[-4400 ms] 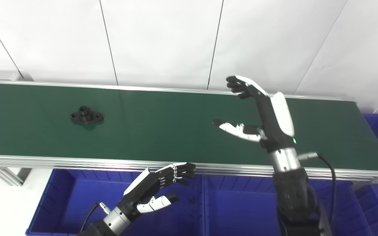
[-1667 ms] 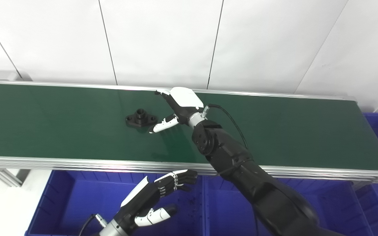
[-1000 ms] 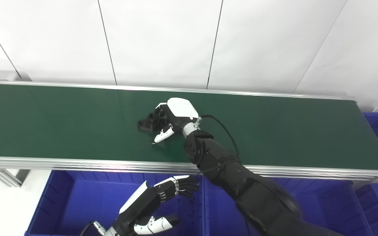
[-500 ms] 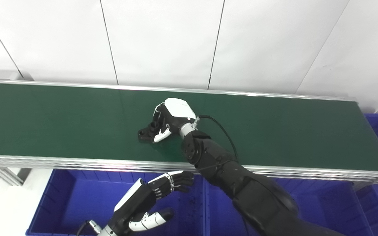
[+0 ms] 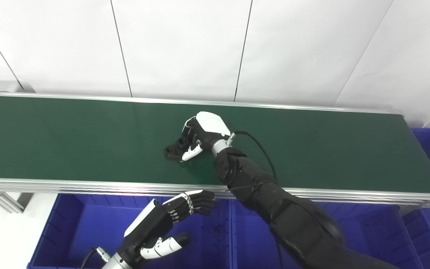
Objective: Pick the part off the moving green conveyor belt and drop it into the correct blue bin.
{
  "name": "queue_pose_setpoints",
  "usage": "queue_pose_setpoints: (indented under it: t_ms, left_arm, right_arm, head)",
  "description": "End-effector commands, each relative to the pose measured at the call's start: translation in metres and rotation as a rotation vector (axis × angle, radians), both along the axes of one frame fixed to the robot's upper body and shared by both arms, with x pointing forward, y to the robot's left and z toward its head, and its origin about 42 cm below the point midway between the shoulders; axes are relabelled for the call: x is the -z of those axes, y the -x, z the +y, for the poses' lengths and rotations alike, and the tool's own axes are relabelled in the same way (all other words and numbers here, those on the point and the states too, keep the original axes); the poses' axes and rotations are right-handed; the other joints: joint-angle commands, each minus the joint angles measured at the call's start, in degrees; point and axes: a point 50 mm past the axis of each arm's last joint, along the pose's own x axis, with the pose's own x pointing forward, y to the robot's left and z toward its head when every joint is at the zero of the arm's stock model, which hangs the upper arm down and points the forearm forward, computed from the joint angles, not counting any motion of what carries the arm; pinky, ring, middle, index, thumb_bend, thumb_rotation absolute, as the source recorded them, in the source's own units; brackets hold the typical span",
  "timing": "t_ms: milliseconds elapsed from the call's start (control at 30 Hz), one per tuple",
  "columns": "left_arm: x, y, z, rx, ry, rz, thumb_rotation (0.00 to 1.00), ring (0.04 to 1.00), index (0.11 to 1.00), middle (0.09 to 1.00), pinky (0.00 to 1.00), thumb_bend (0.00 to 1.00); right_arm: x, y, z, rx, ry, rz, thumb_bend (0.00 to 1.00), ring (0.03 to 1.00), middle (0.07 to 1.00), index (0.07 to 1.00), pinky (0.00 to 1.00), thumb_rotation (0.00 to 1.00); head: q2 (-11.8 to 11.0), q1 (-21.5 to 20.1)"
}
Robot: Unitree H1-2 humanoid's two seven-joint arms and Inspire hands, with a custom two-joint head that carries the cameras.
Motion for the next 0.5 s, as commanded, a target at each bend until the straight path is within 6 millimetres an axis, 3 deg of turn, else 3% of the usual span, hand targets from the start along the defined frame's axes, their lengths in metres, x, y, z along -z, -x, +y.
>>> queue_pose_setpoints:
  t_ms: [0,467]
  left_arm:
    - [-0.01,-0.006,0.001,0.007,0.021,-0.057,0.65,0.799,0.816,0.822,0.75,0.36]
    - [-0.009,-0.01,0.003,0.011,0.006,-0.058,0.64,0.797,0.813,0.821,0.75,0.37]
  right_arm:
    - [-0.026,-0.006,0.019,-0.045,-0.062,-0.057,0.53,0.498,0.513,0.475,0.43,0.0]
    - [-0.04,-0.013,-0.003,0.015,-0.159,-0.114,0.53,0.522,0.519,0.475,0.47,0.0]
  head:
    - [-0.07,0.03]
    - [-0.35,-0.43]
